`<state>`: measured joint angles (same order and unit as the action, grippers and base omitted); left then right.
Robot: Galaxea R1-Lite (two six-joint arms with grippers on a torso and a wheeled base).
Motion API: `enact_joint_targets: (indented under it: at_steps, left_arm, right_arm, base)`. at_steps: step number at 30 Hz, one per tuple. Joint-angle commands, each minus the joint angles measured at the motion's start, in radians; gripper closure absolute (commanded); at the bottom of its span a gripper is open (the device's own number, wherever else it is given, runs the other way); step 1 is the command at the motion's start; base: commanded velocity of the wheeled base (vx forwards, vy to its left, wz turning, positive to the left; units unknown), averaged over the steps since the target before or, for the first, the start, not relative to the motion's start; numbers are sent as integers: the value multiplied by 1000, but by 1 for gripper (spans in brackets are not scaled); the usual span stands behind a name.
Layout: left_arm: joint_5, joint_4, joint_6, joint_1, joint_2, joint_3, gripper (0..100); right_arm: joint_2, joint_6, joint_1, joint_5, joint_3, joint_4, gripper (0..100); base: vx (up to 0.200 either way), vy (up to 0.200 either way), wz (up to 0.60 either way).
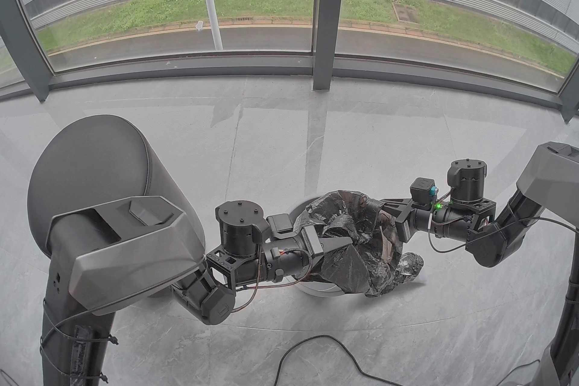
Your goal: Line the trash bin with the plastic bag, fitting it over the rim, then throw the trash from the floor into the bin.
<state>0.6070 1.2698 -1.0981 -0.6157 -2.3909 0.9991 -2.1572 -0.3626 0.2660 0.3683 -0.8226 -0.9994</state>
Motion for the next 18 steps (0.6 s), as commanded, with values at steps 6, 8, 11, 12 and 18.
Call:
enact_joint_targets:
  at_steps: [6, 8, 11, 12, 18]
  left_arm:
    - [-4, 42, 1, 59, -142, 33, 100]
    - [-4, 42, 9, 73, -142, 33, 100]
    - [-4, 42, 41, 111, -137, 32, 100]
    - [-4, 42, 55, 123, -134, 32, 100]
    - [-3, 37, 152, 172, -139, 13, 100]
  right_arm:
    - [23, 2, 10, 0, 11, -1, 100]
    - [20, 2, 15, 0, 10, -1, 100]
    - [13, 2, 21, 0, 6, -1, 100]
    - [11, 2, 21, 0, 5, -1, 100]
    - [-7, 2, 21, 1, 2, -1, 100]
  base:
    - [0, 0, 0]
    - [0, 0, 0]
    - [0, 0, 0]
    - [0, 0, 0]
    - [0, 0, 0]
